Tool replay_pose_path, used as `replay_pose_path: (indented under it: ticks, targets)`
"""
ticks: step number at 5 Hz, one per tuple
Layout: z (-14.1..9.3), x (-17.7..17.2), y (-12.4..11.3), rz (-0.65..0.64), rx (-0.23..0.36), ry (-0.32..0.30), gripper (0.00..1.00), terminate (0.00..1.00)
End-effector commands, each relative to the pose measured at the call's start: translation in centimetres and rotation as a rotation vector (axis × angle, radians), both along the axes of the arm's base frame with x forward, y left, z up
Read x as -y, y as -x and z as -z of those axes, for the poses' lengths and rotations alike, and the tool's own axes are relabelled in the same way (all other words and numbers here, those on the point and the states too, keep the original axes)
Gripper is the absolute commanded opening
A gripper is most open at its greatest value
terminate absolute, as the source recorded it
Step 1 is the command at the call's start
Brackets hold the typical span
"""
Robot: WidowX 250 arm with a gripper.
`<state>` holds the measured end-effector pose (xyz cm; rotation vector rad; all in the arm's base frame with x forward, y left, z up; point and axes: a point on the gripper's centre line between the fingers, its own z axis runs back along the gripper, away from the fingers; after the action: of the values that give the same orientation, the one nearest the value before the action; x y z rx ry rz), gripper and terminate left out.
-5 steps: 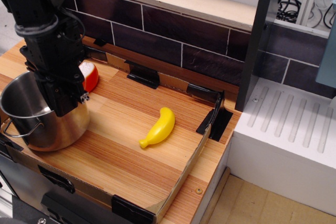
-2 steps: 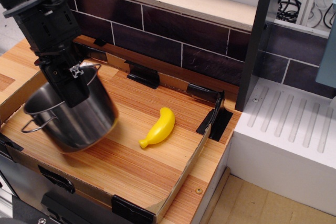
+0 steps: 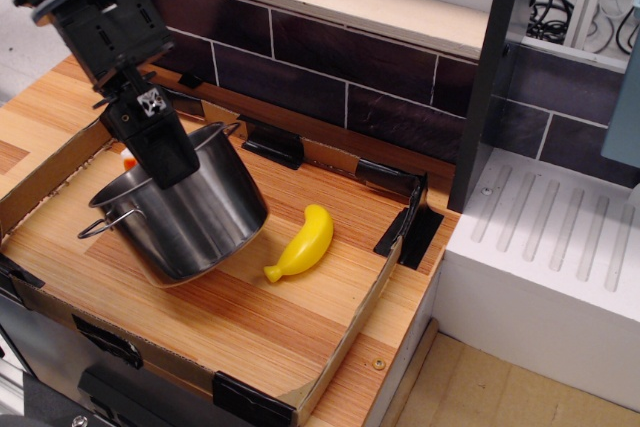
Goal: Topple metal pot
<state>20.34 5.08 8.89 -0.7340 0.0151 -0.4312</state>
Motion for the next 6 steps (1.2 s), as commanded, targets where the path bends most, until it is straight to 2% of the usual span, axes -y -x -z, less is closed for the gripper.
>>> replay_pose_path:
  ticks: [1,2,3,4,5,6]
  targets:
    - [0.1,-2.0,-1.9,0.1,-0.087,0.13,0.0,0.0]
    - [0.3,-3.8,-2.4,0.081,-0.066,0.096,0.0,0.0]
    - [0.4,-5.0,-2.7,0.07,-0.077,0.096,0.0,0.0]
    - [0.4,-6.4,-2.6,0.027,0.002,0.007,0.0,0.0]
    - [0.7,-6.3,-2.5,-0.027,0.161,-0.134,1.0,0.0]
    - [0.2,-6.1,-2.6,-0.106,0.307,-0.265,1.0,0.0]
